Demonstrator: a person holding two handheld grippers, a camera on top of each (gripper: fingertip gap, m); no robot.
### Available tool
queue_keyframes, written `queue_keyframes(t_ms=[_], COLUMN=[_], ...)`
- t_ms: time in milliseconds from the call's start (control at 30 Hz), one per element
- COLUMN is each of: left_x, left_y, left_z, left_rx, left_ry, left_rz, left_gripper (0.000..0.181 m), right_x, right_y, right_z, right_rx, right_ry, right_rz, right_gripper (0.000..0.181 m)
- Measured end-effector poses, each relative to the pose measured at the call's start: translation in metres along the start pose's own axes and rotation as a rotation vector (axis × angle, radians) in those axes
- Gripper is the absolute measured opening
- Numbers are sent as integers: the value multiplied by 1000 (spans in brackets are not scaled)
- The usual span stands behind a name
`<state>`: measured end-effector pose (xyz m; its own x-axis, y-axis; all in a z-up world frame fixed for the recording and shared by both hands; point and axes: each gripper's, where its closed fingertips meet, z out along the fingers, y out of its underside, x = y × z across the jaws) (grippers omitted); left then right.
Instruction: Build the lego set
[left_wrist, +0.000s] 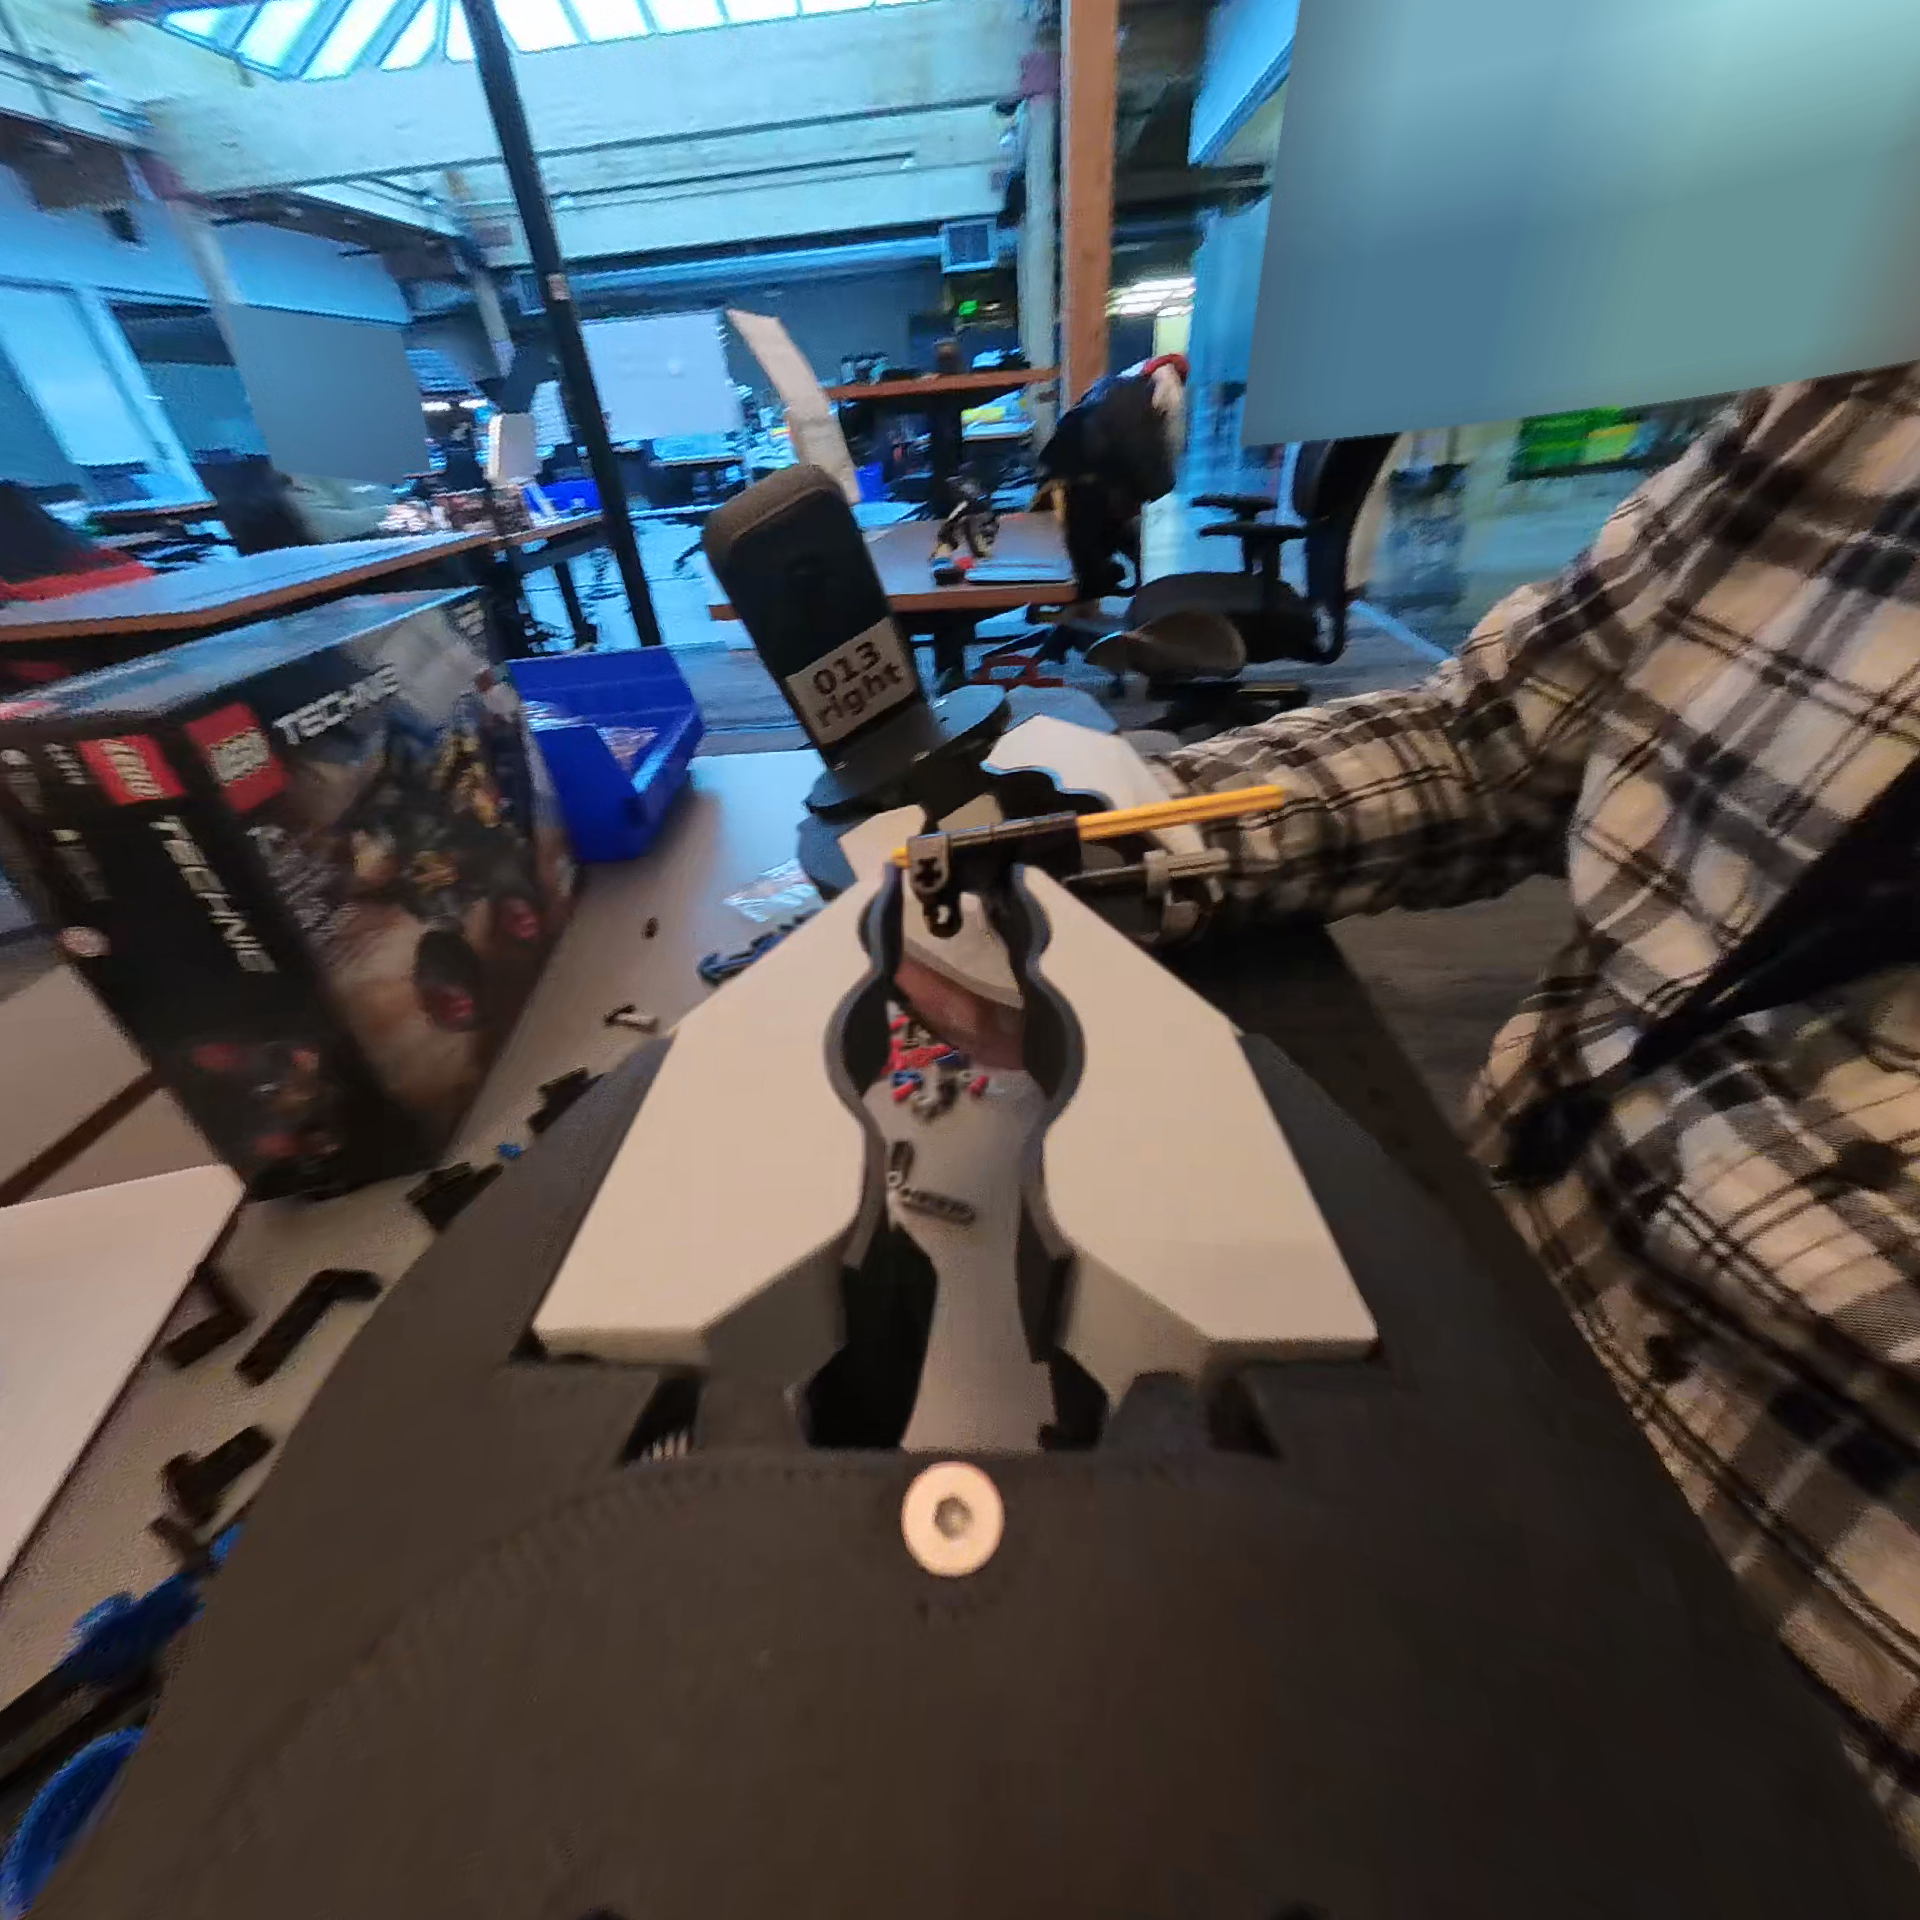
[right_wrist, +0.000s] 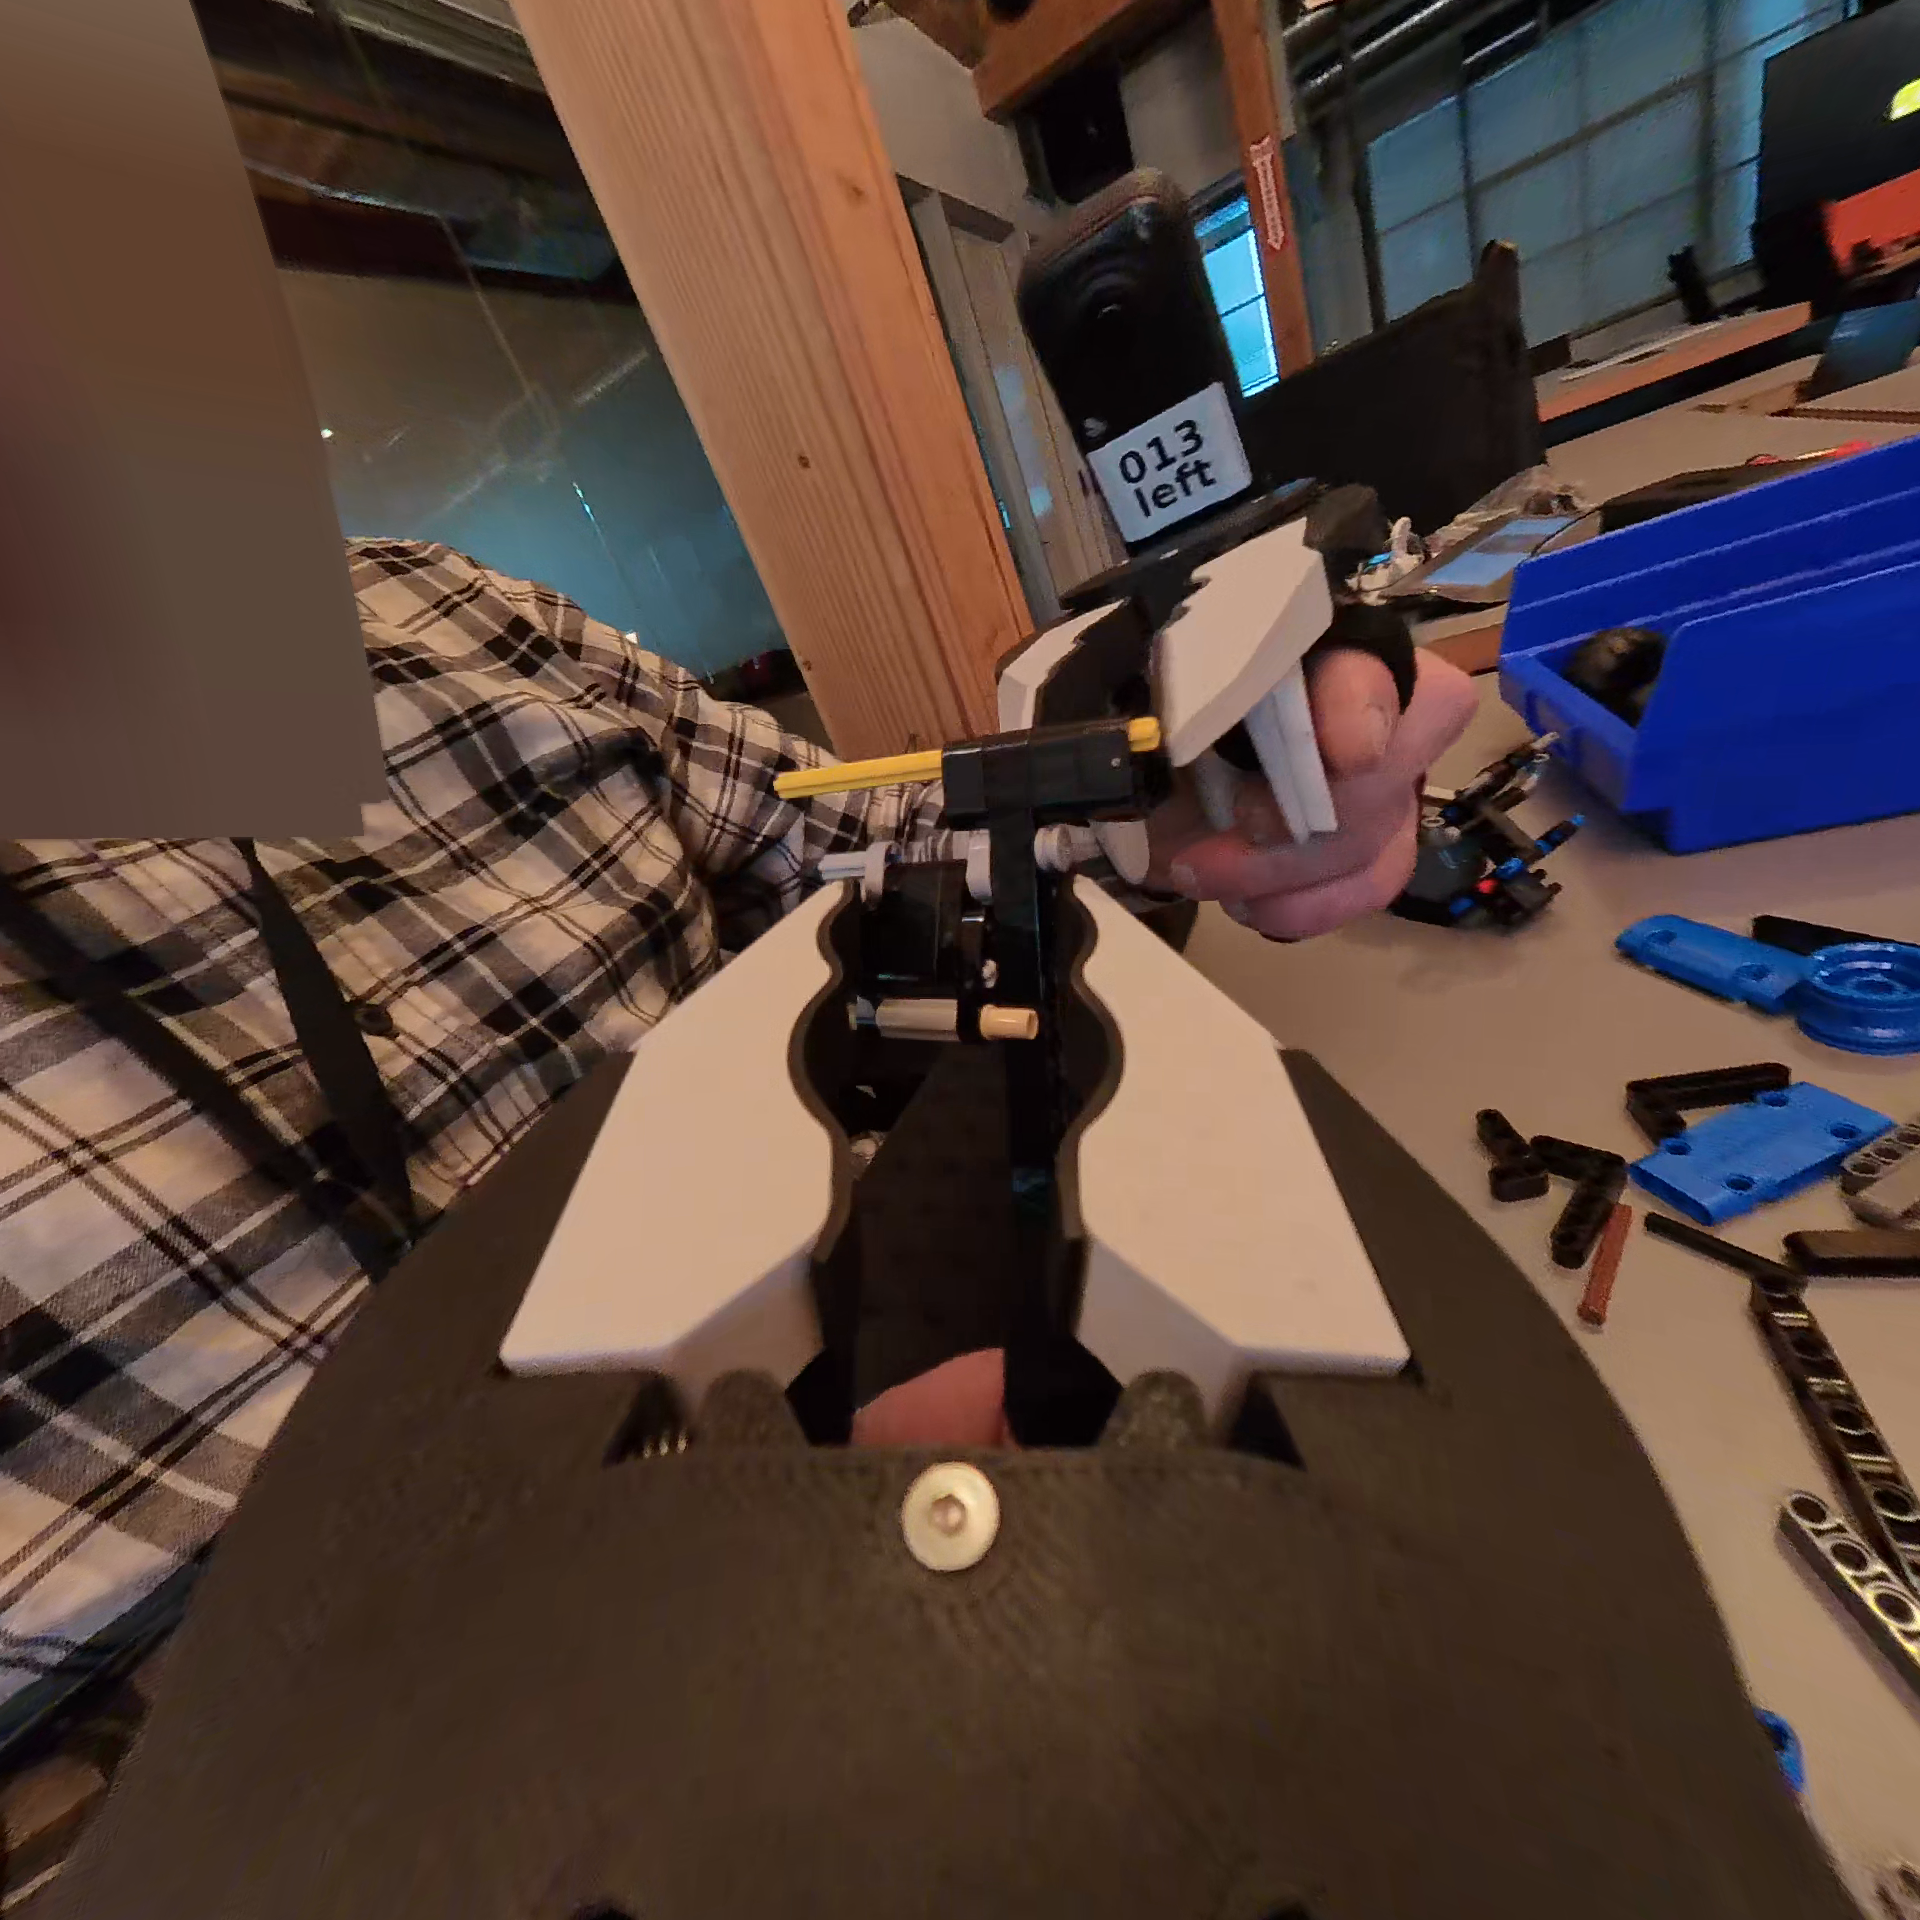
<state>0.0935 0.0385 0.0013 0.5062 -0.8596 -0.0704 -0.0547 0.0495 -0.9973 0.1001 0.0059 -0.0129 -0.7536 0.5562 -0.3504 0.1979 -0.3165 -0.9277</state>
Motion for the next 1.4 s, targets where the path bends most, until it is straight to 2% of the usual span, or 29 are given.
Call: queue_keyframes(t_ms=[133,267,433,567,633,867,1233,1400], left_x=[-3,-10,-27,-40,-41,-56,-64,-68], left_y=[3,4,-1,-5,-5,-10,-18,-19], left_z=[-1,-2,-6,-10,-9,-15,-23,-27], left_rx=[47,87,123,189,205,259,371,403], left_ry=[2,-15,-101,-144,-143,-185,-190,-199], left_rz=[-39,-95,-105,-189,-213,-266,-334,-350], left_gripper=[5,5,4,5,4,5,4,5], right_x=[0,6,27,35,37,49,54,49], right_y=[3,1,-13,-16,-17,-32,-33,-26], right_z=[1,-1,-13,-19,-21,-42,-50,-39], right_rx=[-2,19,97,86,84,167,178,144], right_ry=[-23,6,153,238,259,363,398,358], right_rz=[17,18,-25,-68,-74,-80,-63,-62], right_gripper=[36,36,54,50,54,53,54,57])
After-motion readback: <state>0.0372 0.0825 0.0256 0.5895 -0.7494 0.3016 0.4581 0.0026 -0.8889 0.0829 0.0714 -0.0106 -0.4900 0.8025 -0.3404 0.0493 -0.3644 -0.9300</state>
